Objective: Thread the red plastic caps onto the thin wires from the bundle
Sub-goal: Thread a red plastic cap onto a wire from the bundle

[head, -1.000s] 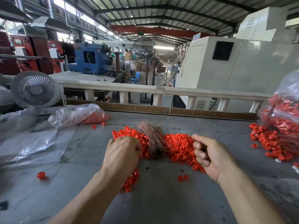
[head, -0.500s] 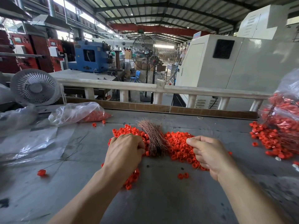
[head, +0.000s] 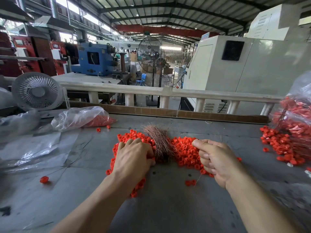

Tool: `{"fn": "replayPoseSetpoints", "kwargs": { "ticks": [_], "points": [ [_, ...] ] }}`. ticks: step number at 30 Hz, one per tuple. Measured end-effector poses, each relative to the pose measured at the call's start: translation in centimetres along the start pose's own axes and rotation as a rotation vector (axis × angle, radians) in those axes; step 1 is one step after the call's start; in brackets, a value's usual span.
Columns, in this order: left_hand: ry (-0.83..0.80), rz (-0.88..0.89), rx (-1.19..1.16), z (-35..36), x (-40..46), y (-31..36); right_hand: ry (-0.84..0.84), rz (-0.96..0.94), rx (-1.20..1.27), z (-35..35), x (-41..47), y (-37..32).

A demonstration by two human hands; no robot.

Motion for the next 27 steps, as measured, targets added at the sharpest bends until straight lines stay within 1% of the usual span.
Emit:
{"fn": "replayPoseSetpoints", "kwargs": {
  "ticks": [5, 7, 9, 11, 13, 15, 19, 22, 27],
  "points": [
    [0.041, 0.003, -0.007, -0.5, -0.3, -0.1, -0.014, -0.003, -0.017, 0.2, -0.2, 0.0],
    [0.094, 0.003, -0.033, -1.3, -0.5, -0.2, -0.028, -0.005, -0.021, 0.6, -0.3, 0.0],
    [0.163, 0.015, -0.114, -2.5, -0.6, -0.3, -0.06, -0.003, -0.014, 1.4, -0.7, 0.1],
    [0.2, 0.034, -0.243, -3.4, -0.8, 0.0, -0.11, 0.001, -0.003, 2.6, -1.1, 0.2],
    [0.194, 0.055, -0.419, -3.8, -0.8, 0.6, -0.162, -0.002, 0.004, 3.9, -1.7, 0.2],
    [0.169, 0.07, -0.526, -3.7, -0.9, 1.2, -0.189, -0.01, -0.01, 4.9, -2.1, 0.3],
    [0.095, 0.062, -0.484, -2.6, -0.8, 1.1, -0.197, 0.001, 0.003, 5.6, -2.5, 0.6],
    [0.047, 0.064, -0.607, -2.4, -0.9, 1.1, -0.181, 0.022, -0.012, 5.4, -2.6, 0.8],
    [0.089, 0.124, -0.728, -3.7, -1.2, 2.1, -0.179, 0.04, 0.022, 5.4, -2.6, 1.0]
  ]
}}
Point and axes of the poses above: each hand's wrist, its own x-axis towards the middle knuckle, its own z-axis out of the palm, y = z × x, the point moved 10 cm from there along x, towards the middle knuckle, and after that the axes turned 14 degrees about x, right-handed, at the moved point
